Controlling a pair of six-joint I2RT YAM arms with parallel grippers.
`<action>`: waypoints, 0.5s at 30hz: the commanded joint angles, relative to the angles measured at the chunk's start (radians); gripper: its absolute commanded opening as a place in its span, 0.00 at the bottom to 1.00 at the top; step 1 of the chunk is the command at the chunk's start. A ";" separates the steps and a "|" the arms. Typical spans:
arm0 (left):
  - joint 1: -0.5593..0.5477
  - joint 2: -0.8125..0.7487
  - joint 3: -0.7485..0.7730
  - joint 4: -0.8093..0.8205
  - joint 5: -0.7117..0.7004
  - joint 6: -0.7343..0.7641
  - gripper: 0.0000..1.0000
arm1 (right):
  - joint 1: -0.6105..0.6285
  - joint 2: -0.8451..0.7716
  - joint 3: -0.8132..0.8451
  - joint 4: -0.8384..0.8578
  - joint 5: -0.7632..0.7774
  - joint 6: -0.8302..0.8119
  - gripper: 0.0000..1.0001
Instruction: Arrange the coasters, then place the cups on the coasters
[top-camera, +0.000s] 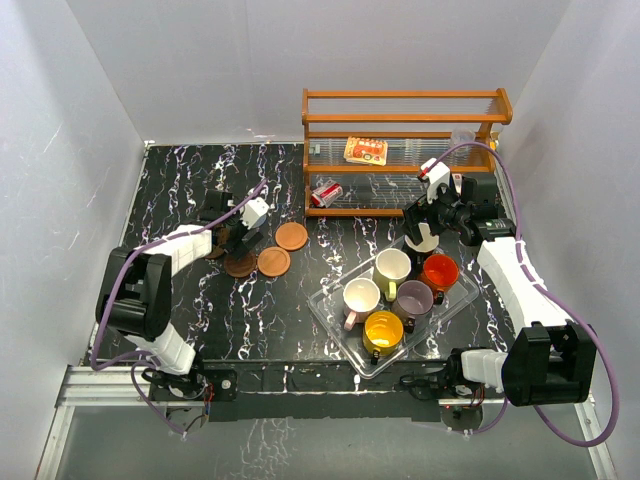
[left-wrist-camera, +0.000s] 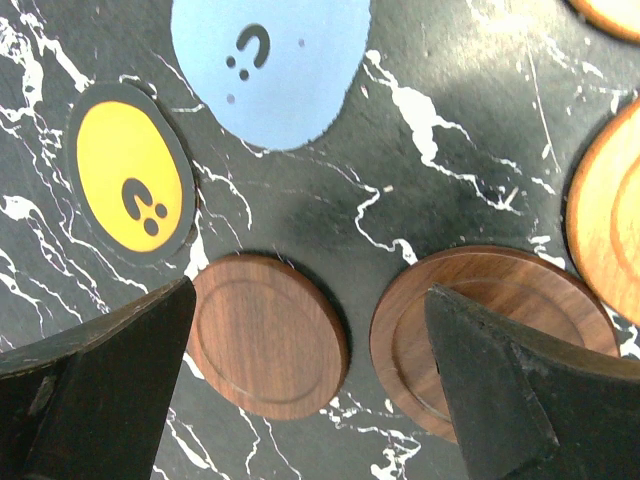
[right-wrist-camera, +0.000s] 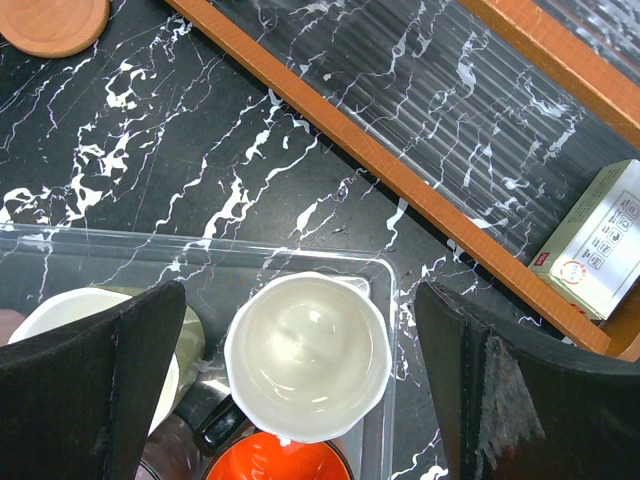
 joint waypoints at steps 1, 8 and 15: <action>-0.008 0.075 -0.002 -0.072 0.056 -0.019 0.99 | -0.003 0.002 0.002 0.034 0.009 -0.014 0.98; -0.045 0.112 0.024 -0.059 0.069 -0.044 0.99 | -0.003 0.009 0.002 0.033 0.010 -0.014 0.98; -0.058 0.146 0.058 -0.046 0.075 -0.073 0.99 | -0.003 0.009 0.003 0.033 0.010 -0.015 0.98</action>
